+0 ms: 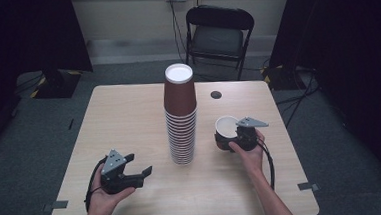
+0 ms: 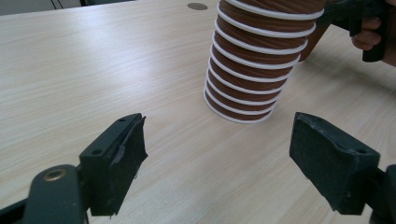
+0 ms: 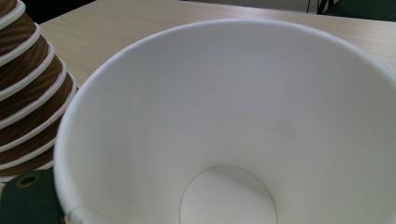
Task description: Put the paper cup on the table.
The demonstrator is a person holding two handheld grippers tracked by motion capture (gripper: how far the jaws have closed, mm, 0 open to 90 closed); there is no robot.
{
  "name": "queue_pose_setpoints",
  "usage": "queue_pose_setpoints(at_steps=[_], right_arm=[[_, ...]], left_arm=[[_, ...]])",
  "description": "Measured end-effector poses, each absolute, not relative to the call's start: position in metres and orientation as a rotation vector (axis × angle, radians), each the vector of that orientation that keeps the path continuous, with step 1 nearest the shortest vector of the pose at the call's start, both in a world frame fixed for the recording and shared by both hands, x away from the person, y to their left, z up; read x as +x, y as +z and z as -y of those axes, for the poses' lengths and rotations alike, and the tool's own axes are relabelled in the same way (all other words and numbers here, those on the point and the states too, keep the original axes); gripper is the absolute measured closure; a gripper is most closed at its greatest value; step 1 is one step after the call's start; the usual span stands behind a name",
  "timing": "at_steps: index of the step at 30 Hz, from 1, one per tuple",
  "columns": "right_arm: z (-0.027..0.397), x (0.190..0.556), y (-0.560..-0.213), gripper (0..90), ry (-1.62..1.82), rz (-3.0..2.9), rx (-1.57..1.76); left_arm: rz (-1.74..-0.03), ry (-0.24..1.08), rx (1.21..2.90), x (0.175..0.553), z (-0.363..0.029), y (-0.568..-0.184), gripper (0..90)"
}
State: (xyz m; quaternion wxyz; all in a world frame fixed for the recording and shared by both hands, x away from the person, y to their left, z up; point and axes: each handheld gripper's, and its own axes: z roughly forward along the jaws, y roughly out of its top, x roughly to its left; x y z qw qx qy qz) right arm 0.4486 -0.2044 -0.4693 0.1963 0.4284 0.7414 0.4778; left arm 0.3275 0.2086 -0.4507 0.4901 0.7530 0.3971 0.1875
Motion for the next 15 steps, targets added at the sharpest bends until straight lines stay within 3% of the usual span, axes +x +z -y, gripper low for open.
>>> queue_pose_setpoints(at_steps=[15], right_arm=[[0.2022, 0.4488, -0.4772, 10.8, 1.298, -2.113, 1.234]], left_arm=[[-0.972, 0.449, 1.829, 0.3284, -0.2084, -0.4519, 18.1]])
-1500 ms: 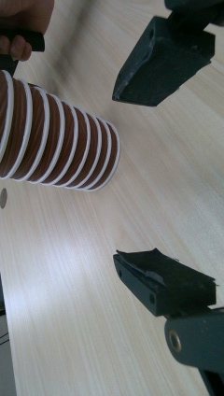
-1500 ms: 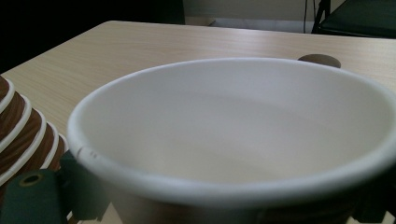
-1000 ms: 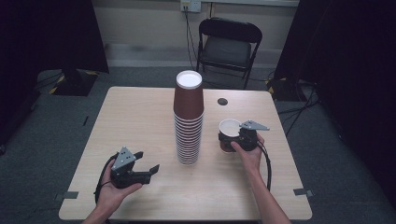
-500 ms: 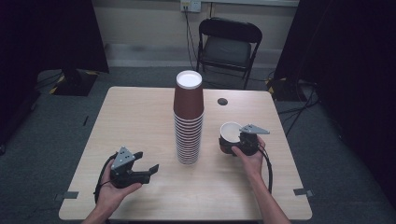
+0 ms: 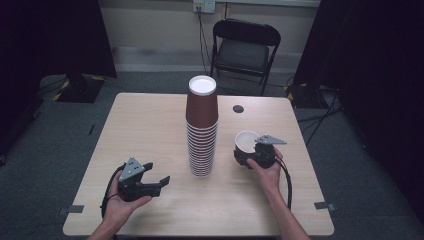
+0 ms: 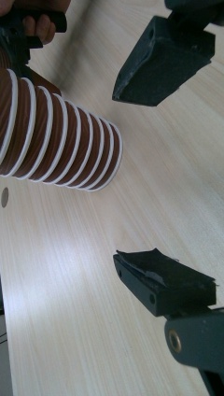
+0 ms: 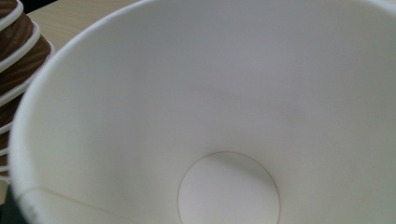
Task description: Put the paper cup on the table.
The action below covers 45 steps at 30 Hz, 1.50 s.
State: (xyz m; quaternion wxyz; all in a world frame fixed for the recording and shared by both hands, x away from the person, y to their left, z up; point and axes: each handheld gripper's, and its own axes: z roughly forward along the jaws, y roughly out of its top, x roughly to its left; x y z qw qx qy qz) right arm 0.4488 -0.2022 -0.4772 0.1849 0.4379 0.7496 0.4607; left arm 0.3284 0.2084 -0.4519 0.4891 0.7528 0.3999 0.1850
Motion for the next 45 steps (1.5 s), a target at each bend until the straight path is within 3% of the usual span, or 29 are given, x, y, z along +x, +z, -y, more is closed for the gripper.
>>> queue_pose_setpoints(at_steps=[24, 45], right_arm=[[0.208, 0.442, -0.493, 13.2, 1.191, -2.248, 1.281], [0.244, 0.395, -0.468, 13.9, 1.229, -2.222, 1.354]], left_arm=[[-0.977, 0.440, 1.822, 0.329, -0.207, -0.453, 15.8], [-1.047, 0.470, 1.843, 0.333, -0.215, -0.455, 15.8]])
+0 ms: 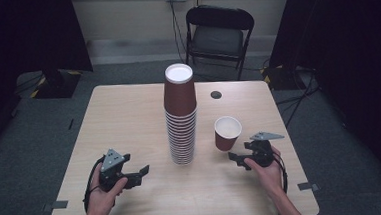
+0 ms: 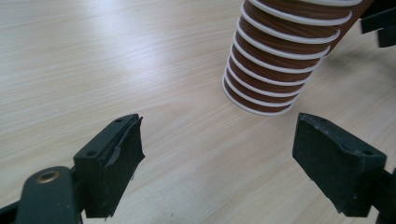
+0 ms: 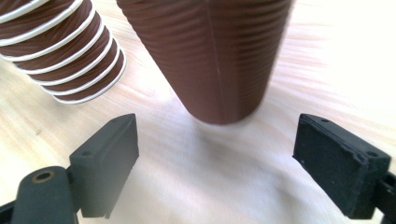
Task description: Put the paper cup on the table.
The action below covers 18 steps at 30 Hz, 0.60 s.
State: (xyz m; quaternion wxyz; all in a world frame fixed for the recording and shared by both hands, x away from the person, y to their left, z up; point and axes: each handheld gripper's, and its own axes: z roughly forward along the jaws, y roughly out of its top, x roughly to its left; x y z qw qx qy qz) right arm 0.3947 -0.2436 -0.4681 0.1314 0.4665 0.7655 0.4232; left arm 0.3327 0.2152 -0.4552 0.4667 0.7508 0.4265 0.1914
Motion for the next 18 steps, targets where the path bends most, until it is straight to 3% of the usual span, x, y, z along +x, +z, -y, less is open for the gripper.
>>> queue_pose_setpoints(at_steps=[18], right_arm=[[0.285, 0.323, -0.445, 15.5, 1.252, -2.126, 1.431]], left_arm=[[-1.063, 0.489, 1.870, 0.331, -0.221, -0.458, 15.9]])
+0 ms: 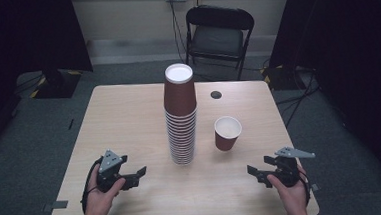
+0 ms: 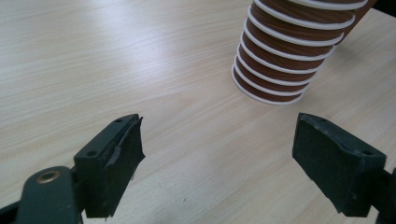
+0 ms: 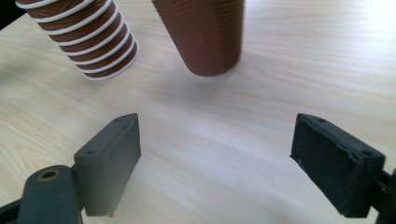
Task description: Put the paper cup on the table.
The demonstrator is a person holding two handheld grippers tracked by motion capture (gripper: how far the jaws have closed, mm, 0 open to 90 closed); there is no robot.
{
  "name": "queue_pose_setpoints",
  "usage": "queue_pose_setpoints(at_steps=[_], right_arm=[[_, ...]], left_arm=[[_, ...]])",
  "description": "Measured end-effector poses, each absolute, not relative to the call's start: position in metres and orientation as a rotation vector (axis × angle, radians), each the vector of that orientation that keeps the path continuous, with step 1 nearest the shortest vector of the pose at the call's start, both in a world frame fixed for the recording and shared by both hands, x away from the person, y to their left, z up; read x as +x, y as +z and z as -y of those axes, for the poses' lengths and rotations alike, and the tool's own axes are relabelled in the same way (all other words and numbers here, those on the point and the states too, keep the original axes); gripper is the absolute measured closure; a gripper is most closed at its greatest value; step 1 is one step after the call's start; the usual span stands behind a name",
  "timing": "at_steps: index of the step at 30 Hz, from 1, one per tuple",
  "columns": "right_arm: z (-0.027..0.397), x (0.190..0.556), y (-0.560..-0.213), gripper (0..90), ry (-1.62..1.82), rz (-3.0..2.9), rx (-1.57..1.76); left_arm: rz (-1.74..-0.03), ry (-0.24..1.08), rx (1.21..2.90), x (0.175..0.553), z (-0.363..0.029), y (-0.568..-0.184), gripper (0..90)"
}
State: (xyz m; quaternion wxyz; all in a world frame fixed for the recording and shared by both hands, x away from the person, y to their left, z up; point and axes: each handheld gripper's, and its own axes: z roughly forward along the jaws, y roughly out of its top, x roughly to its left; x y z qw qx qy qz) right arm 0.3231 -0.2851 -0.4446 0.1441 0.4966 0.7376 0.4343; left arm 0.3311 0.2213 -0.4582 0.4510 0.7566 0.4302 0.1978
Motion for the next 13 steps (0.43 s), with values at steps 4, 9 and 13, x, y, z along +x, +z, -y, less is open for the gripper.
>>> queue_pose_setpoints(at_steps=[4, 9, 13], right_arm=[[0.293, 0.307, -0.444, 15.5, 1.242, -2.115, 1.445], [0.302, 0.289, -0.448, 14.5, 1.270, -2.077, 1.437], [0.303, 0.286, -0.451, 13.9, 1.264, -2.070, 1.427]], left_arm=[[-1.065, 0.477, 1.868, 0.331, -0.221, -0.458, 15.9], [-1.061, 0.484, 1.874, 0.331, -0.221, -0.459, 15.9], [-1.067, 0.483, 1.872, 0.331, -0.221, -0.460, 16.0]])
